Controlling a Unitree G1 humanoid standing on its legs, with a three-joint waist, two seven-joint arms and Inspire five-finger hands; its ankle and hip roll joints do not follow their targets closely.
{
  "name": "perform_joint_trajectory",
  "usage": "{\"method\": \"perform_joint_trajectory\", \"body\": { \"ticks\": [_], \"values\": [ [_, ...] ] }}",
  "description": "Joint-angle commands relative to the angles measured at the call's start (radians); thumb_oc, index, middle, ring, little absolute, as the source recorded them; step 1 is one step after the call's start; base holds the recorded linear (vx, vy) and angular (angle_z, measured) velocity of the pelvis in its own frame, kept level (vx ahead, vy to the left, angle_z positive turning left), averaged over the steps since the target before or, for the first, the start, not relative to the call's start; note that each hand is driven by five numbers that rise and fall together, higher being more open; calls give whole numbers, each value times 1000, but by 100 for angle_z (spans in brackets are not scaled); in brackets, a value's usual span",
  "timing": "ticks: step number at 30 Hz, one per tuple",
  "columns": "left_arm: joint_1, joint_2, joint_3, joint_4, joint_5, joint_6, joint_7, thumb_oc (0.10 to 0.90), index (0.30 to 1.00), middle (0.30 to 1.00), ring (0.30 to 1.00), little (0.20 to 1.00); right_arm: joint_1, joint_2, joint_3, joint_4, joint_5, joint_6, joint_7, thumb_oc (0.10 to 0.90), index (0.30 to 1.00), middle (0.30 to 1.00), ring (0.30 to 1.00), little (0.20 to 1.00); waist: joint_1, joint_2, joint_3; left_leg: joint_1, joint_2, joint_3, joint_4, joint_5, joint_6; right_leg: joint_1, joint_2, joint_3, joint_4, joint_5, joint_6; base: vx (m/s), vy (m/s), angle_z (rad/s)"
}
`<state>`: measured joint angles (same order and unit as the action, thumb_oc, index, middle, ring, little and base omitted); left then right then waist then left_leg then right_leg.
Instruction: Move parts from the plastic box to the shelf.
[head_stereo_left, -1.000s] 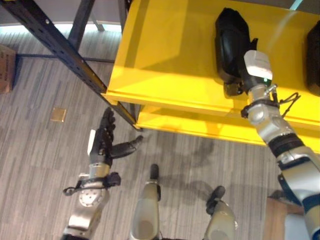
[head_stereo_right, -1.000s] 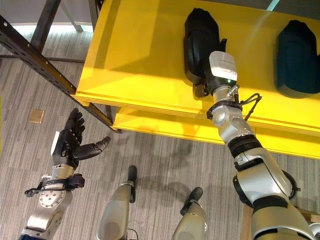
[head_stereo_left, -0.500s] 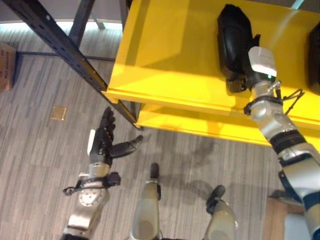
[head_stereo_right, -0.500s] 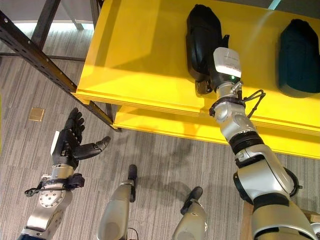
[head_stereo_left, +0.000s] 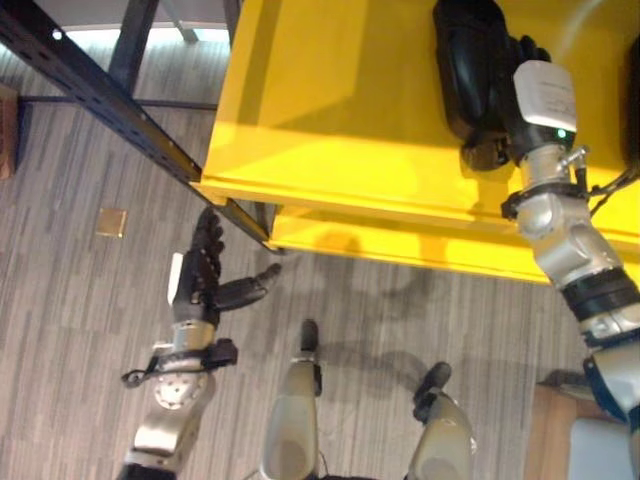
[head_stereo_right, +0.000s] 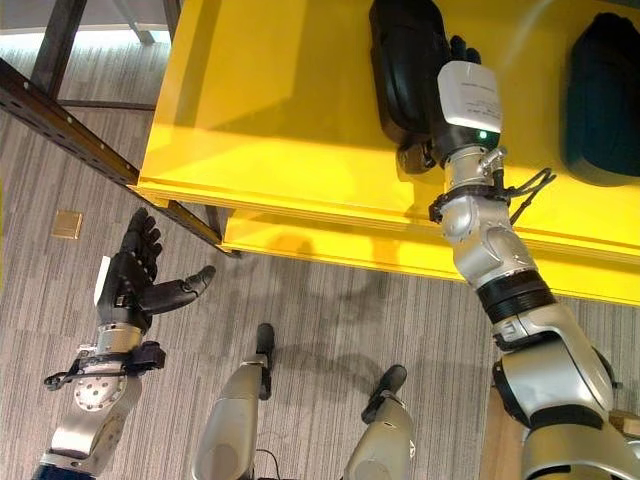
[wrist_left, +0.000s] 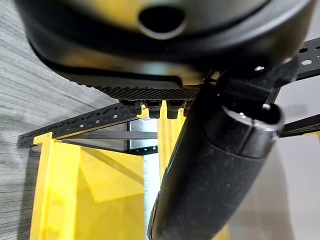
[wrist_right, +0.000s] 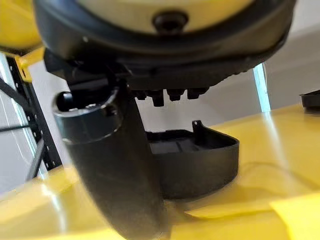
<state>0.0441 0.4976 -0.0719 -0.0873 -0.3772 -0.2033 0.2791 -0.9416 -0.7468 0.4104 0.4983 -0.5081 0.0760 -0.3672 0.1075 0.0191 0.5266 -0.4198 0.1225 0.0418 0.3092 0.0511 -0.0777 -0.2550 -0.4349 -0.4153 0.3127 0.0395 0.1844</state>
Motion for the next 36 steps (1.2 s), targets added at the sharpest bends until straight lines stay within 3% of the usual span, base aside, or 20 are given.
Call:
{"method": "perform_joint_trajectory", "body": {
  "ticks": [1, 11, 14, 20, 21, 26, 36],
  "values": [
    [1, 28, 76, -118, 45, -111, 30, 900, 1000, 1000, 1000, 1000, -77, -86, -61, -114, -58, -25, -60, 900, 1000, 1000, 1000, 1000, -6, -3, -37, 66, 27, 13, -31, -42, 11, -44, 12, 38, 92, 9, -11, 0, 0, 0],
    [4, 26, 83, -125, 57, -106, 36, 900, 1000, 1000, 1000, 1000, -42, -85, -101, -203, -75, -38, -60, 900, 1000, 1000, 1000, 1000, -9, -6, -38, 62, 28, 15, -22, -45, 9, -50, 13, 45, 98, 6, -11, 1, 2, -1],
    [14, 13, 100, -134, 76, -96, 44, 900, 1000, 1000, 1000, 1000, 50, -54, -175, -340, -68, -68, -59, 900, 1000, 1000, 1000, 1000, -24, -9, -33, 59, 33, 17, -13, -49, 9, -56, 16, 52, 102, 2, -13, 0, 0, 0],
    [15, 17, 97, -134, 76, -95, 44, 900, 1000, 1000, 1000, 1000, 62, -54, -186, -349, -70, -66, -54, 900, 1000, 1000, 1000, 1000, -20, -11, -36, 58, 33, 17, -12, -50, 9, -57, 16, 53, 103, 1, -13, 0, 0, -2],
    [22, 9, 109, -138, 92, -90, 55, 900, 1000, 1000, 1000, 1000, 142, -9, -221, -438, -52, -99, -51, 900, 1000, 1000, 1000, 1000, -29, -14, -30, 56, 36, 16, -2, -54, 9, -60, 18, 56, 109, -5, -16, 31, -13, -2],
    [24, 10, 109, -141, 99, -87, 60, 900, 1000, 1000, 1000, 1000, 180, 15, -246, -474, -29, -110, -53, 900, 1000, 1000, 1000, 1000, -33, -18, -33, 50, 37, 17, 1, -54, 9, -66, 22, 57, 111, -8, -16, 10, -5, -3],
    [39, 5, 101, -142, 75, -82, 62, 900, 1000, 1000, 1000, 1000, 283, 129, -344, -497, 315, -205, -105, 900, 1000, 1000, 1000, 1000, -48, -32, -37, 51, 48, 23, 5, -55, 4, -72, 27, 68, 114, -13, -20, 10, -7, -4]
  ]
}}
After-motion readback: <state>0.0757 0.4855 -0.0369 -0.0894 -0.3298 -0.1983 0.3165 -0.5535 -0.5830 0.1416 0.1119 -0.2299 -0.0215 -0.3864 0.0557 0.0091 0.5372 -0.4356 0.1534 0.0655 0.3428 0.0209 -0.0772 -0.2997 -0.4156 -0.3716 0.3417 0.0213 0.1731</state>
